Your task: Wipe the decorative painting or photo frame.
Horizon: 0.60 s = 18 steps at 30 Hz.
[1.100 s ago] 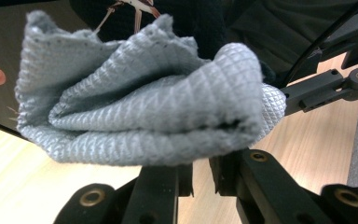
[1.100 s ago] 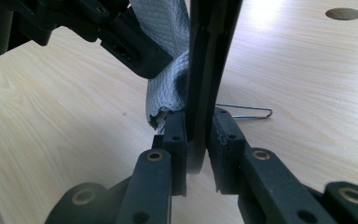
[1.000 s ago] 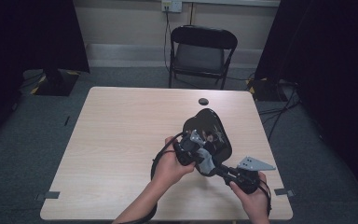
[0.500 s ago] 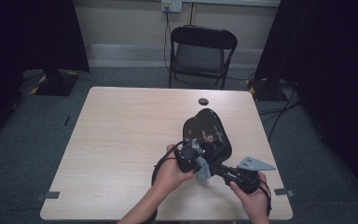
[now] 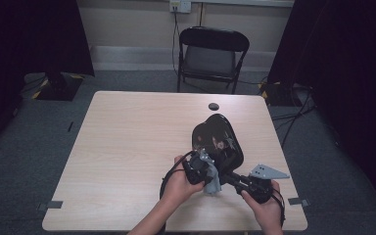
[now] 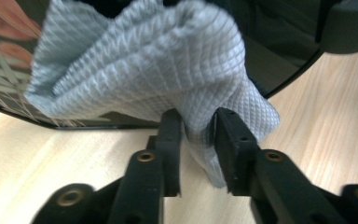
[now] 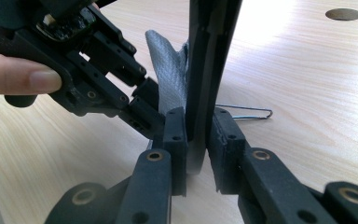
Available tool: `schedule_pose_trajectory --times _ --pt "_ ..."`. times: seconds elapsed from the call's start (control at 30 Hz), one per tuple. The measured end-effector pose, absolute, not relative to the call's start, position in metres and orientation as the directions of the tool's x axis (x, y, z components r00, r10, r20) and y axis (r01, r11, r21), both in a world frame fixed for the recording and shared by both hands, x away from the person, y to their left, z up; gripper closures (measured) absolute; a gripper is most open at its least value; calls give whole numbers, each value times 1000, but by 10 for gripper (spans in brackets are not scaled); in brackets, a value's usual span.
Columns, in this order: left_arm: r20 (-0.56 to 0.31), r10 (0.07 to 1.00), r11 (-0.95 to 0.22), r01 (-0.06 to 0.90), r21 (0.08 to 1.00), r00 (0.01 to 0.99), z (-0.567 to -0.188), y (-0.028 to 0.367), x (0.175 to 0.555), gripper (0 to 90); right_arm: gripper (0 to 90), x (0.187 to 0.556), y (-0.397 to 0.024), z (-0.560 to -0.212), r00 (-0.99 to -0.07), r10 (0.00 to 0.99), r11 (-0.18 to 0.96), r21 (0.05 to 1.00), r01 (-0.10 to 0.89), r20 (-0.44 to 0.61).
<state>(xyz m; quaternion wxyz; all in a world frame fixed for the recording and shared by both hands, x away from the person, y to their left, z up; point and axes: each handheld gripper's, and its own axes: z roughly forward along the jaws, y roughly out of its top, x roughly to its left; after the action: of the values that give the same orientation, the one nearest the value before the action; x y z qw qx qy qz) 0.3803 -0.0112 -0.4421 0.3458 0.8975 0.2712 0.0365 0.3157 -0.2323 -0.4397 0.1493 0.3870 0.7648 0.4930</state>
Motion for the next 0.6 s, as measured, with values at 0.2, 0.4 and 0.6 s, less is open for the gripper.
schedule_pose_trajectory --times 0.2,0.4,0.6 --pt "-133 530 -590 476 652 838 -443 -12 379 663 785 316 -232 -440 -657 739 214 870 444 153" --pt "-95 493 -638 434 636 865 -441 -11 378 814 786 316 -233 -440 -655 740 213 869 447 156" --pt "-107 480 -633 428 645 871 -424 -5 378 820 778 316 -234 -440 -660 734 208 872 443 161"
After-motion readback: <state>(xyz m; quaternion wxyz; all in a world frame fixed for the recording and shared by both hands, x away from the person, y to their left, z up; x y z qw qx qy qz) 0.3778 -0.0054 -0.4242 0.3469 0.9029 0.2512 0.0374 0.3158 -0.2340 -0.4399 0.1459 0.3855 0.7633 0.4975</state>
